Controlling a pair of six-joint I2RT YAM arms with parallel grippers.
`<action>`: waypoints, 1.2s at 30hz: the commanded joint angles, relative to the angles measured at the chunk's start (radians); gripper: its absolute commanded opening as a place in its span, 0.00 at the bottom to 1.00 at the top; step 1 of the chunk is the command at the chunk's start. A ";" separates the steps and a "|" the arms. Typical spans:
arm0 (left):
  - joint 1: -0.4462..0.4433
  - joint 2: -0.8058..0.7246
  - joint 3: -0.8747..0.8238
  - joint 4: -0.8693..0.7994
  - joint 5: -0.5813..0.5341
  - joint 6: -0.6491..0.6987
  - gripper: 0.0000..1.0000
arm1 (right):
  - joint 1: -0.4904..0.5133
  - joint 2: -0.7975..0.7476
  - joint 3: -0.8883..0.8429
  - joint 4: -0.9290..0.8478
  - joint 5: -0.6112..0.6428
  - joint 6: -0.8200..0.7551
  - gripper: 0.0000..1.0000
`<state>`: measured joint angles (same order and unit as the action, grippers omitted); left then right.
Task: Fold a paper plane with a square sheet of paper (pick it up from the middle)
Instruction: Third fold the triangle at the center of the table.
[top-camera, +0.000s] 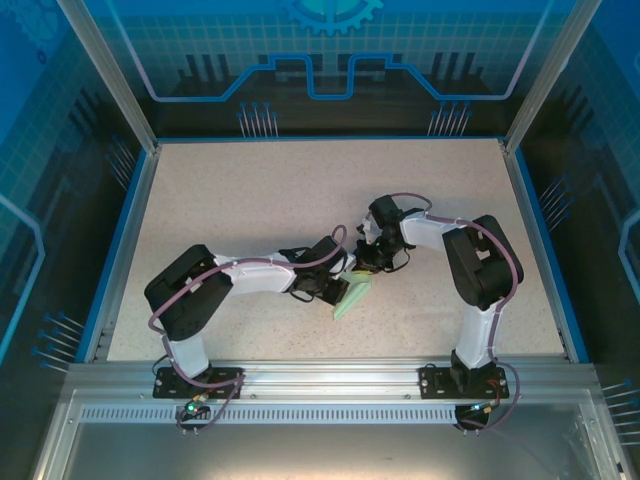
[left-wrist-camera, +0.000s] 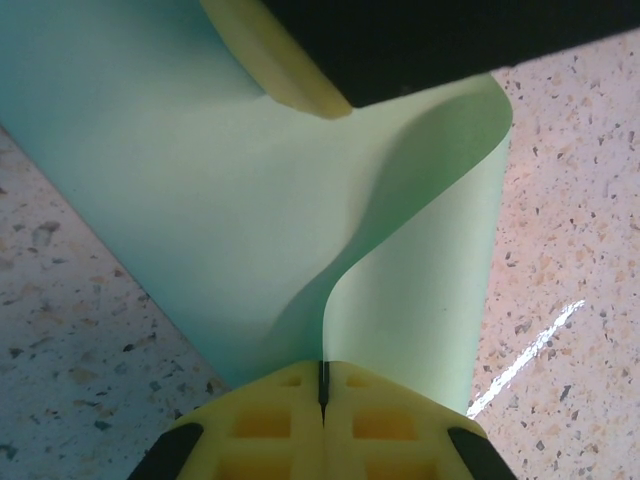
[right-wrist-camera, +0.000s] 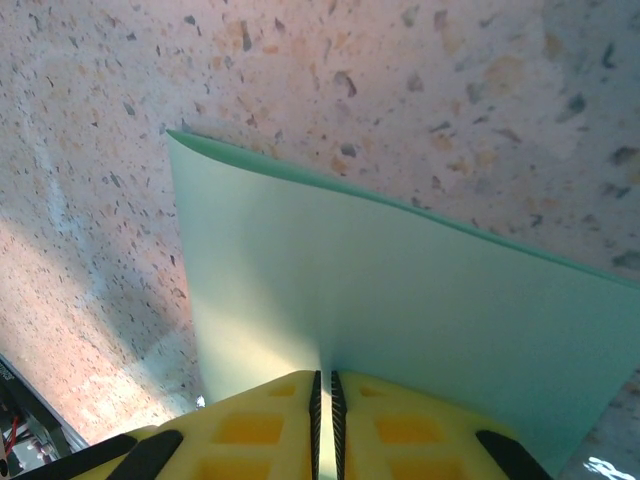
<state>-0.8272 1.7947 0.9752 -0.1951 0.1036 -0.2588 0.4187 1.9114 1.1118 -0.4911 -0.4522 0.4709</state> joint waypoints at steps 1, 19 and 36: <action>0.007 0.008 0.019 0.022 0.032 0.016 0.03 | 0.017 -0.009 -0.021 -0.011 -0.006 0.013 0.15; 0.006 0.004 0.001 0.015 0.002 0.013 0.05 | 0.015 -0.006 -0.024 -0.011 0.005 0.015 0.15; 0.007 0.010 -0.023 0.042 0.039 -0.025 0.05 | -0.074 -0.402 -0.260 0.040 0.069 0.143 0.16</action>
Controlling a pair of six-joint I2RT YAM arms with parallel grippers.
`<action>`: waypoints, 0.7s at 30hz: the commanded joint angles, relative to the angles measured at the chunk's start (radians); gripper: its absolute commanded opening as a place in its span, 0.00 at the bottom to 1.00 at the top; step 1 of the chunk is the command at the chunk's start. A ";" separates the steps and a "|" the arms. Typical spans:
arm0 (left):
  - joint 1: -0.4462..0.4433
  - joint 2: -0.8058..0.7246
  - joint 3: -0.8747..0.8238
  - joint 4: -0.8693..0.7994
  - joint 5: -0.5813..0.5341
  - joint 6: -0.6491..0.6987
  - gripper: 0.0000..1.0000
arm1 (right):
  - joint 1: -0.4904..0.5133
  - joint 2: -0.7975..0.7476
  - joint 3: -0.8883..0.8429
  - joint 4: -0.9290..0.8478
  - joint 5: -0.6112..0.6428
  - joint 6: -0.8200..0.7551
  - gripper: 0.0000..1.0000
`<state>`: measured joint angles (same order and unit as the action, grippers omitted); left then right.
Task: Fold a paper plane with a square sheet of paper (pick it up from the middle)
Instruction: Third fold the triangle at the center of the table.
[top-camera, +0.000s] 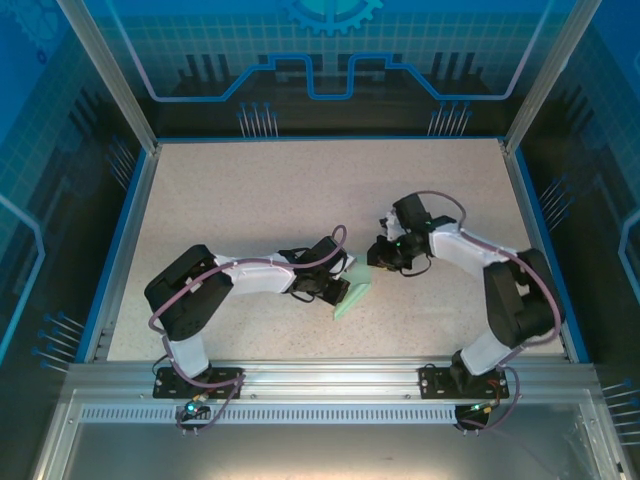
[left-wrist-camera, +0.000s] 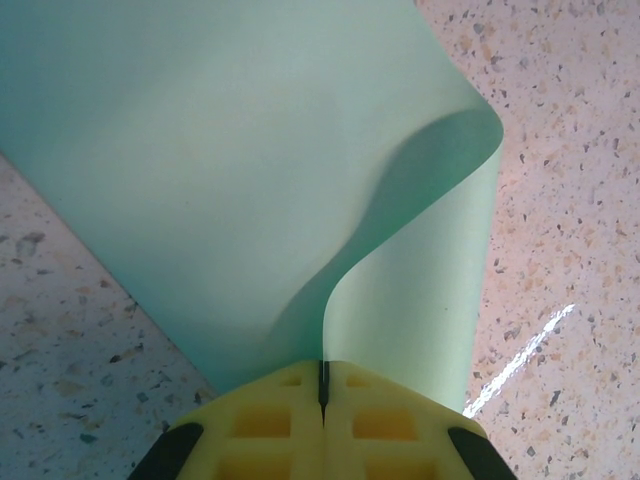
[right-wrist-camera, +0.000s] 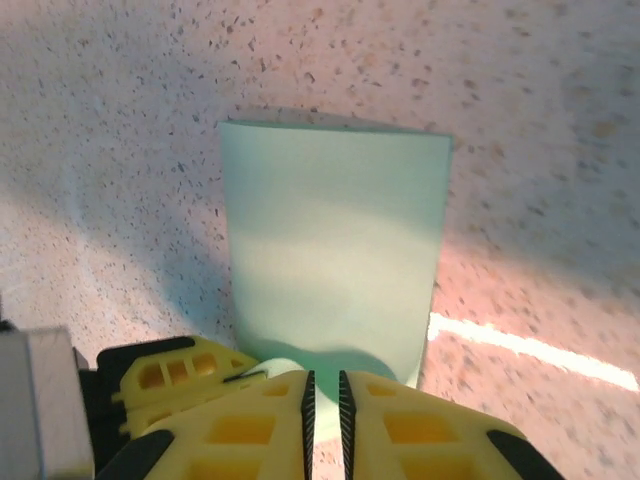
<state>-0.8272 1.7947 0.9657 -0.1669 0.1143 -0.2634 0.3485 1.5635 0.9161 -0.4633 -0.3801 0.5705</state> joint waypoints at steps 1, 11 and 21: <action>0.006 0.014 -0.008 0.009 0.029 -0.020 0.05 | 0.003 -0.081 -0.095 0.037 -0.025 0.056 0.15; 0.006 -0.014 -0.008 0.000 0.029 -0.033 0.05 | 0.171 -0.156 -0.244 0.238 -0.052 0.223 0.10; 0.007 -0.016 -0.016 0.002 0.035 -0.034 0.06 | 0.251 -0.040 -0.235 0.337 -0.031 0.298 0.11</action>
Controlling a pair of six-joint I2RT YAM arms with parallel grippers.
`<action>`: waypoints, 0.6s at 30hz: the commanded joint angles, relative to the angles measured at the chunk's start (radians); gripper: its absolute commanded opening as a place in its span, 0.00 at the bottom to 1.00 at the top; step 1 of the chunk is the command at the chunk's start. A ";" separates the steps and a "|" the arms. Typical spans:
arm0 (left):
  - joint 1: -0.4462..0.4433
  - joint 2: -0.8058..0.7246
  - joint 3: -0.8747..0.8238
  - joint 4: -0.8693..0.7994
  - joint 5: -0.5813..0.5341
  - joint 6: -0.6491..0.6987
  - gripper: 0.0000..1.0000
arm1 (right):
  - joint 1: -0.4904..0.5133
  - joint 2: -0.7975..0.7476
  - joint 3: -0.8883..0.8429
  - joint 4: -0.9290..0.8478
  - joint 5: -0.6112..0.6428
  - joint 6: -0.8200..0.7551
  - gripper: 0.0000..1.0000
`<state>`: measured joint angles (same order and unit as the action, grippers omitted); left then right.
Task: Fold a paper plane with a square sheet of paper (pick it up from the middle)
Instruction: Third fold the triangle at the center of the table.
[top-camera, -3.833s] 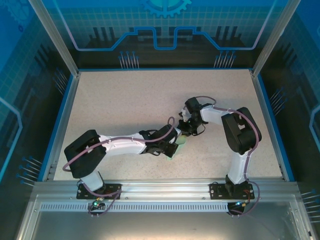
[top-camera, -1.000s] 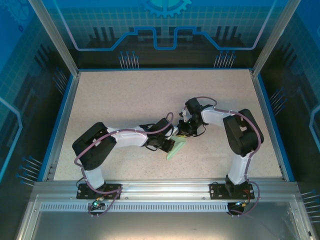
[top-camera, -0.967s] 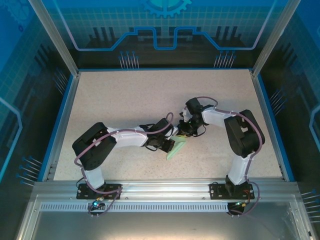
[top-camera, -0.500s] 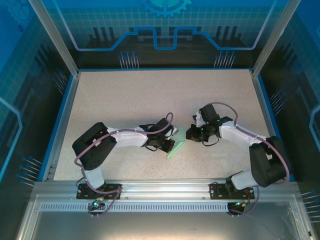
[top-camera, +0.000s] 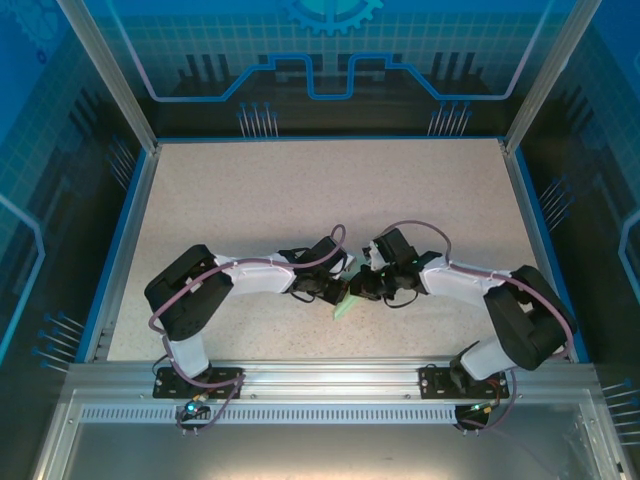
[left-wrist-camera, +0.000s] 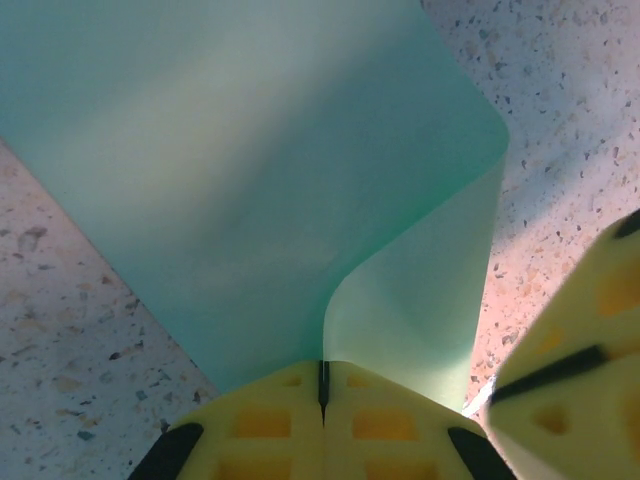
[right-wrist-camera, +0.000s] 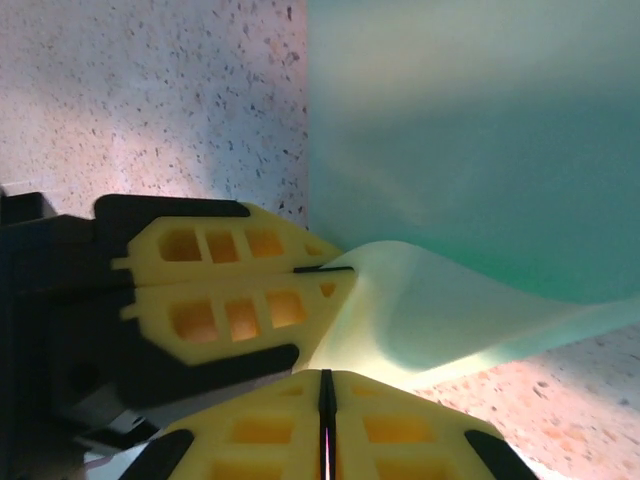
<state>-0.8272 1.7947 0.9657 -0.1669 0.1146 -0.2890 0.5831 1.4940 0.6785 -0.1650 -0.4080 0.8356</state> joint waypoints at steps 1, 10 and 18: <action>0.006 -0.018 -0.018 0.002 0.034 -0.009 0.06 | 0.017 0.034 -0.003 0.049 0.000 0.039 0.10; 0.006 -0.021 -0.021 0.005 0.040 -0.011 0.06 | 0.010 0.070 -0.046 0.062 0.031 0.031 0.12; 0.007 -0.015 -0.027 0.011 0.051 -0.012 0.06 | -0.008 0.089 -0.076 0.098 0.017 0.025 0.12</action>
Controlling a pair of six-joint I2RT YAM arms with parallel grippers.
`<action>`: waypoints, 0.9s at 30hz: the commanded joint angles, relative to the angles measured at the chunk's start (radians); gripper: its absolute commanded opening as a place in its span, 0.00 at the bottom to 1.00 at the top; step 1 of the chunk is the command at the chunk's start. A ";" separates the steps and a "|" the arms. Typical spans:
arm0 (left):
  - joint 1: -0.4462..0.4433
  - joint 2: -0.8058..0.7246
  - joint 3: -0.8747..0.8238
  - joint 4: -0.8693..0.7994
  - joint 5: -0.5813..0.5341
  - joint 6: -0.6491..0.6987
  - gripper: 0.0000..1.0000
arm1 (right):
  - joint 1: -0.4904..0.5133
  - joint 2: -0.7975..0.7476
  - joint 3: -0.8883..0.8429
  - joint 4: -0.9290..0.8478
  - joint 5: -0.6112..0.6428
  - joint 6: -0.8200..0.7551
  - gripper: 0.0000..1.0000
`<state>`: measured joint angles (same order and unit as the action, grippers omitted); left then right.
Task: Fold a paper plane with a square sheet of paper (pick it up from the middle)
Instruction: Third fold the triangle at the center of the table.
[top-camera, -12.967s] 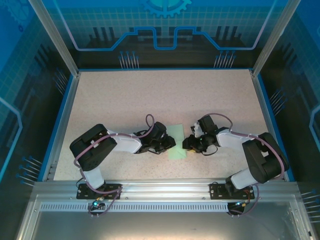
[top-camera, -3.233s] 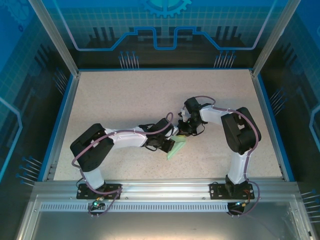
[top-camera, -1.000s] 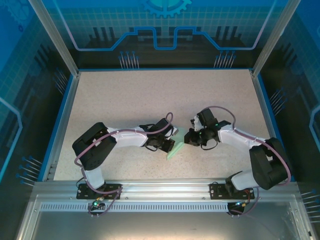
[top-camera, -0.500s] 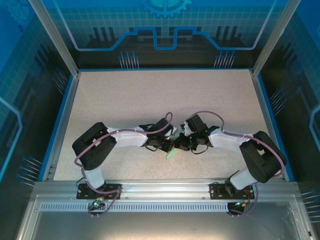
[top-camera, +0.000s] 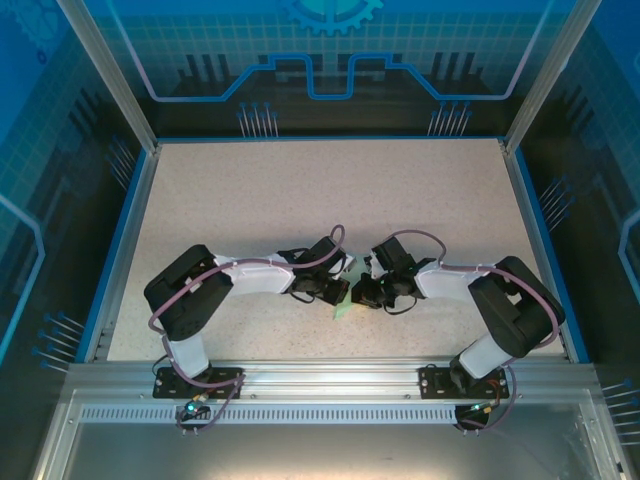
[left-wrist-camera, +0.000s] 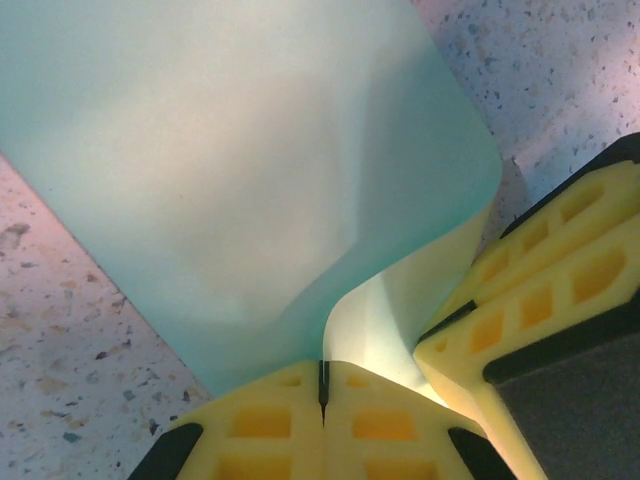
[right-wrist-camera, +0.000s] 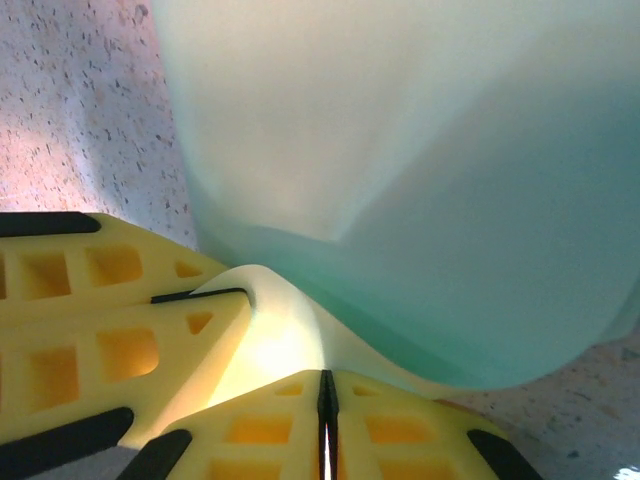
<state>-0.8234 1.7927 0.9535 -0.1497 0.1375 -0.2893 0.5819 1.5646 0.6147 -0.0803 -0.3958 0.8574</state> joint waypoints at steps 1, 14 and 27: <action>0.003 -0.013 -0.014 -0.005 0.026 -0.011 0.06 | -0.007 0.017 -0.014 0.012 0.003 0.004 0.12; 0.003 -0.013 -0.021 -0.015 0.010 -0.010 0.05 | -0.120 -0.088 -0.026 0.042 -0.045 -0.023 0.13; 0.003 -0.006 -0.018 -0.025 0.006 -0.008 0.04 | -0.154 0.075 -0.072 0.142 -0.042 -0.031 0.11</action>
<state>-0.8234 1.7927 0.9516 -0.1486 0.1394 -0.2890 0.4492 1.5883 0.5735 0.0380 -0.4538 0.8452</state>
